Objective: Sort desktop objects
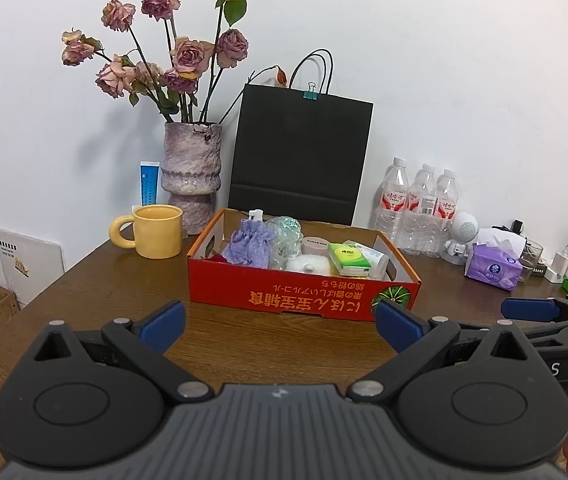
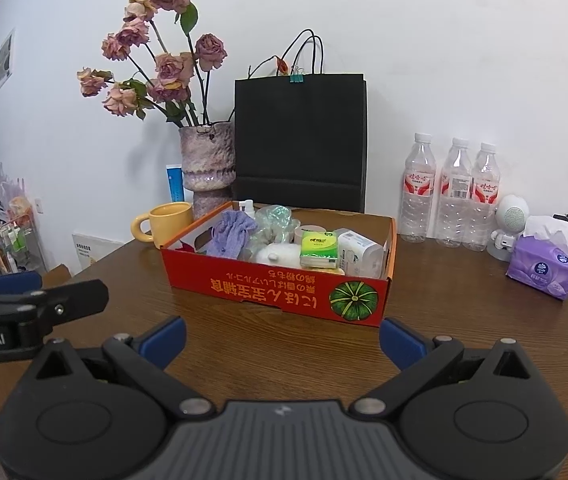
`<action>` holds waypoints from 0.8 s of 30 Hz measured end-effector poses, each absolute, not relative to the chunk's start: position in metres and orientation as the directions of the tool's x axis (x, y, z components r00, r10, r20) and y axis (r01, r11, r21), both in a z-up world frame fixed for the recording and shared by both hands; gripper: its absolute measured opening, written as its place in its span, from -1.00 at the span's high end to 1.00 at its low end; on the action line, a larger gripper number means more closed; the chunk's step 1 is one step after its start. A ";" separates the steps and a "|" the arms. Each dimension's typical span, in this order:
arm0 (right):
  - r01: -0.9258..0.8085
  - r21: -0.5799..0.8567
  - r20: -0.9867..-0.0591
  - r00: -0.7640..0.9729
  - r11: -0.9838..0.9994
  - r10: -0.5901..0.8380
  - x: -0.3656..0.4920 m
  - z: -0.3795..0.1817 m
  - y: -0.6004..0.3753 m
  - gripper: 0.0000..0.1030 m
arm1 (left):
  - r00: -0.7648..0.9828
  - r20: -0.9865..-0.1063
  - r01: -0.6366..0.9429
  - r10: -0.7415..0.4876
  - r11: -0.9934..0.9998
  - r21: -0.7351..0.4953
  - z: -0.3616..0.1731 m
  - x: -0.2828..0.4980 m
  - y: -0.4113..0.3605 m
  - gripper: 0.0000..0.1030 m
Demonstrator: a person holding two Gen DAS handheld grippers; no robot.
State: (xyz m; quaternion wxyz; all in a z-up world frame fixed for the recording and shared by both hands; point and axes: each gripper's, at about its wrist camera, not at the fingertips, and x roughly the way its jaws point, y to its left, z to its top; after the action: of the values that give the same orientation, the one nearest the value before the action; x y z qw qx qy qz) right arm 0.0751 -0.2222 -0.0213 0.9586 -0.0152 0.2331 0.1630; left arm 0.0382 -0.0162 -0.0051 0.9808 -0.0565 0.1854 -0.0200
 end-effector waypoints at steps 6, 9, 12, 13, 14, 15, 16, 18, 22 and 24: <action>-0.318 0.046 -0.453 0.838 0.947 0.303 0.076 -0.022 -0.222 -1.00 | 0.930 -0.363 0.021 -0.063 0.993 -0.120 -0.005 0.040 -0.017 -1.00; -0.319 0.045 -0.453 0.838 0.947 0.304 0.076 -0.022 -0.222 -1.00 | 0.929 -0.364 0.023 -0.067 0.992 -0.123 -0.005 0.040 -0.016 -1.00; -0.320 0.045 -0.454 0.837 0.946 0.304 0.076 -0.021 -0.223 -1.00 | 0.930 -0.362 0.027 -0.070 0.992 -0.122 -0.005 0.040 -0.016 -1.00; -0.319 0.044 -0.454 0.838 0.947 0.303 0.076 -0.021 -0.223 -1.00 | 0.930 -0.362 0.027 -0.069 0.992 -0.120 -0.005 0.041 -0.017 -1.00; -0.318 0.044 -0.455 0.837 0.947 0.302 0.077 -0.021 -0.223 -1.00 | 0.930 -0.361 0.027 -0.068 0.993 -0.119 -0.005 0.041 -0.017 -1.00; -0.318 0.043 -0.456 0.837 0.947 0.302 0.077 -0.022 -0.223 -1.00 | 0.930 -0.361 0.027 -0.068 0.993 -0.118 -0.005 0.041 -0.017 -1.00; -0.317 0.043 -0.456 0.838 0.947 0.301 0.077 -0.022 -0.223 -1.00 | 0.930 -0.361 0.027 -0.068 0.993 -0.118 -0.005 0.041 -0.017 -1.00; -0.316 0.043 -0.455 0.838 0.948 0.300 0.077 -0.021 -0.223 -1.00 | 0.930 -0.362 0.028 -0.070 0.993 -0.119 -0.006 0.041 -0.017 -1.00; -0.315 0.043 -0.455 0.839 0.948 0.299 0.077 -0.022 -0.224 -1.00 | 0.929 -0.362 0.029 -0.070 0.992 -0.119 -0.006 0.041 -0.017 -1.00; -0.314 0.042 -0.455 0.839 0.949 0.298 0.077 -0.022 -0.224 -1.00 | 0.930 -0.362 0.026 -0.068 0.993 -0.118 -0.006 0.041 -0.019 -1.00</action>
State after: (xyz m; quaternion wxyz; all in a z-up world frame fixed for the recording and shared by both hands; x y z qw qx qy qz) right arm 0.0768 -0.2239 -0.0218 0.9588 -0.0170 0.2344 0.1594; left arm 0.0409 -0.0185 -0.0063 0.9807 -0.0555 0.1860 -0.0240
